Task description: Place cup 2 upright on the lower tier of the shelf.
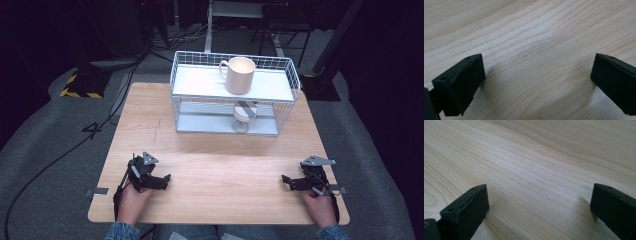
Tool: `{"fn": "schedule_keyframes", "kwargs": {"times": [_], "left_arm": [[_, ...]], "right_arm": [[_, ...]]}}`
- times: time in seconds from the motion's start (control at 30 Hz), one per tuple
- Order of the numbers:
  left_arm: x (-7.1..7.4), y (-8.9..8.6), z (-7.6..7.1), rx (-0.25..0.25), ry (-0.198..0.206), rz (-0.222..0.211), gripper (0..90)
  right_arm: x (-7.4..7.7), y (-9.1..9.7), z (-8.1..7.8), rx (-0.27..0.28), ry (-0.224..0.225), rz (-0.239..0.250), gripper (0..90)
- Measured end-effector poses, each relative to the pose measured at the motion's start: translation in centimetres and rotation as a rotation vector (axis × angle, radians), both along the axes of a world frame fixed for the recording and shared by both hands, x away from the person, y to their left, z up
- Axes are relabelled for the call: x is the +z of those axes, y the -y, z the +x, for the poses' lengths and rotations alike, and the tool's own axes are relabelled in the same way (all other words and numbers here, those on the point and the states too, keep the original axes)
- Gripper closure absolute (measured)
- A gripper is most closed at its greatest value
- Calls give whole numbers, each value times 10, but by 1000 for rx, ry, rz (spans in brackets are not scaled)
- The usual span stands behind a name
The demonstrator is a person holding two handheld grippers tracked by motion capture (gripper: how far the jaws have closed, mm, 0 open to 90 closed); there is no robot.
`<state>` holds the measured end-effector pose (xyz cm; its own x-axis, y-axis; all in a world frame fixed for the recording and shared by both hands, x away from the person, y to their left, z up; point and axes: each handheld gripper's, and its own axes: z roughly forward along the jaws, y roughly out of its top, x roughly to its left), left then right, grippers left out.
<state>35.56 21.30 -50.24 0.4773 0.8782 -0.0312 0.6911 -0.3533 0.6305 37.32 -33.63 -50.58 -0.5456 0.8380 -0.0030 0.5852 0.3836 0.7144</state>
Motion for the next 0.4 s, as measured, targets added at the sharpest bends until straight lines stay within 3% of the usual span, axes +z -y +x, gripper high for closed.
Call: {"fn": "schedule_keyframes", "kwargs": {"times": [0.07, 0.13, 0.4], "left_arm": [[-1, -1, 0, 4, 7, 0, 0], [-4, -3, -1, 20, 40, -20, 0], [-4, -5, -3, 42, 41, -21, 1]], "right_arm": [[0, 0, 0, 0, 0, 0, 21], [0, 0, 0, -1, 1, -1, 21], [0, -1, -1, -18, 1, -5, 17]]}}
